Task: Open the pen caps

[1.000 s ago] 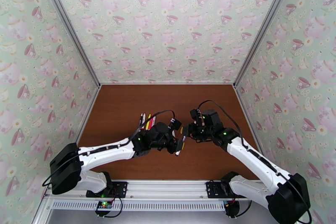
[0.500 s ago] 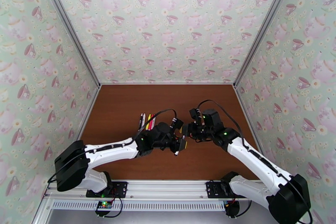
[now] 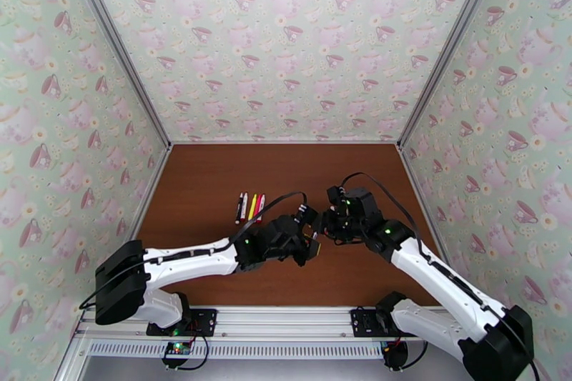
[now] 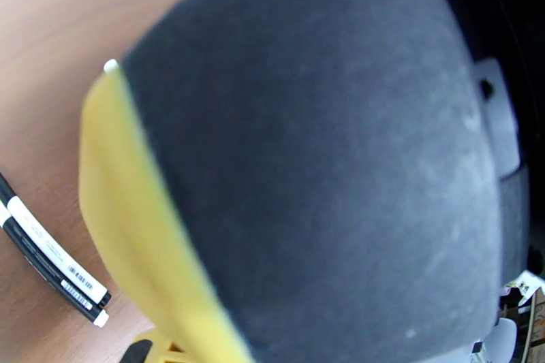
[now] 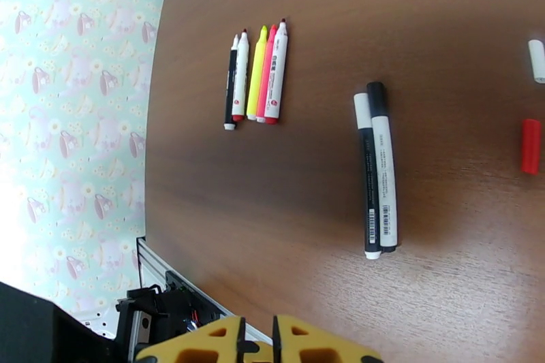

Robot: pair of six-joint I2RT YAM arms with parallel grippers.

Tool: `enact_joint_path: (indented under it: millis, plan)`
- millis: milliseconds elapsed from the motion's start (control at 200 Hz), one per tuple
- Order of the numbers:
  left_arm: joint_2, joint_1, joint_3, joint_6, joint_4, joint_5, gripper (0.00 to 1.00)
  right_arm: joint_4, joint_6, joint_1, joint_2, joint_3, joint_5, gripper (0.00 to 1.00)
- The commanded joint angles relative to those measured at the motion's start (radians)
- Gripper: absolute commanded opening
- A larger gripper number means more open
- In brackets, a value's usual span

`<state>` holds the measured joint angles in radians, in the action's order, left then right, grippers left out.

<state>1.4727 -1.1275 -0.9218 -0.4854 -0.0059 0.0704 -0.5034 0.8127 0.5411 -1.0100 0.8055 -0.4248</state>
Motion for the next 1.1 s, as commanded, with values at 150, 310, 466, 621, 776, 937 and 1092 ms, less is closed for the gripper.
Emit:
enact_joint_path:
  millis: [150, 310, 466, 621, 776, 937, 1092]
  plan:
    - [-0.113, 0.050, 0.108, -0.037, 0.067, 0.330, 0.00, 0.179, -0.024, -0.054, 0.070, -0.002, -0.036, 0.02]
    - [-0.170, 0.060, 0.113, -0.018, -0.009, 0.330, 0.00, 0.184, -0.038, -0.077, 0.097, 0.007, -0.068, 0.02]
    - [-0.168, 0.010, 0.069, 0.034, -0.176, 0.093, 0.00, 0.100, 0.006, -0.086, 0.097, 0.038, 0.042, 0.01]
    - [-0.109, -0.091, -0.023, 0.073, -0.334, -0.191, 0.00, 0.012, 0.036, -0.087, 0.095, 0.064, 0.151, 0.00]
    - [-0.079, -0.123, -0.048, 0.072, -0.321, -0.191, 0.00, -0.028, 0.037, -0.094, 0.103, 0.071, 0.197, 0.00]
    - [-0.132, -0.096, -0.006, 0.045, -0.214, -0.065, 0.00, -0.002, -0.017, -0.115, 0.104, 0.060, 0.121, 0.00]
    - [-0.215, -0.032, 0.052, -0.008, -0.155, -0.020, 0.00, -0.100, -0.126, -0.124, 0.082, 0.068, 0.102, 0.01]
